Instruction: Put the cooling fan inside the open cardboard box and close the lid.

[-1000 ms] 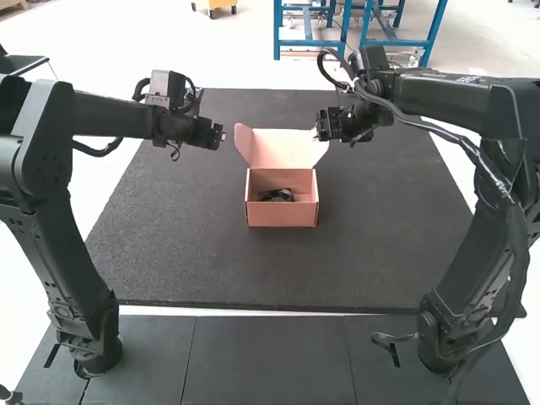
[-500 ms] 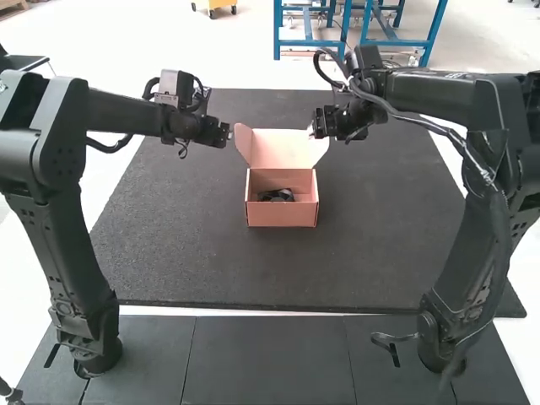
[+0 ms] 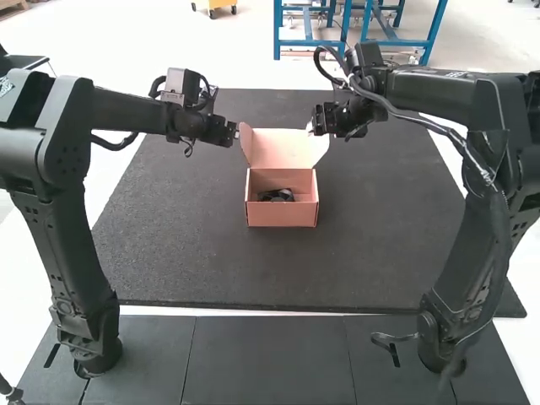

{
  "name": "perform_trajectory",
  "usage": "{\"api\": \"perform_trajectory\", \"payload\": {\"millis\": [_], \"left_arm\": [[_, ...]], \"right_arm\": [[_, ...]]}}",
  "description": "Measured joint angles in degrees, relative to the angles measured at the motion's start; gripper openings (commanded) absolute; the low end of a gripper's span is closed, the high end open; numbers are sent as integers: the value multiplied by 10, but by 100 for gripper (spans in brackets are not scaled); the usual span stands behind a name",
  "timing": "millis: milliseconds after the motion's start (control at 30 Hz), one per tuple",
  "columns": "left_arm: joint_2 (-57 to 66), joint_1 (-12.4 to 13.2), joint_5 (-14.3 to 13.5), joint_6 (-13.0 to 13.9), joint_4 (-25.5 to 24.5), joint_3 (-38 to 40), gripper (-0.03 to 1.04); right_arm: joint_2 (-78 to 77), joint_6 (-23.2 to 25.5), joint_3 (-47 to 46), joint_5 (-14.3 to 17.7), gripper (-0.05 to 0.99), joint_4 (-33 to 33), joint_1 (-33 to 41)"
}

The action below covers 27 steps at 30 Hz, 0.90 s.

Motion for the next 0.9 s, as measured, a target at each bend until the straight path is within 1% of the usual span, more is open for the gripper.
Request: {"api": "perform_trajectory", "payload": {"millis": [133,367,600,900], "left_arm": [[0,-2,3,-2,-1,0,97],[0,-6,7,-7,-5,0,97],[0,-22,7,-10,-18,4,97],[0,-23,7,-11,-23,12,97]], "right_arm": [[1,3,0,-1,63,4,0],[7,12,15,-8,63,9,0],[24,16,19,-9,63,12,-3],[42,16,23,-4,63,21,-37]]}}
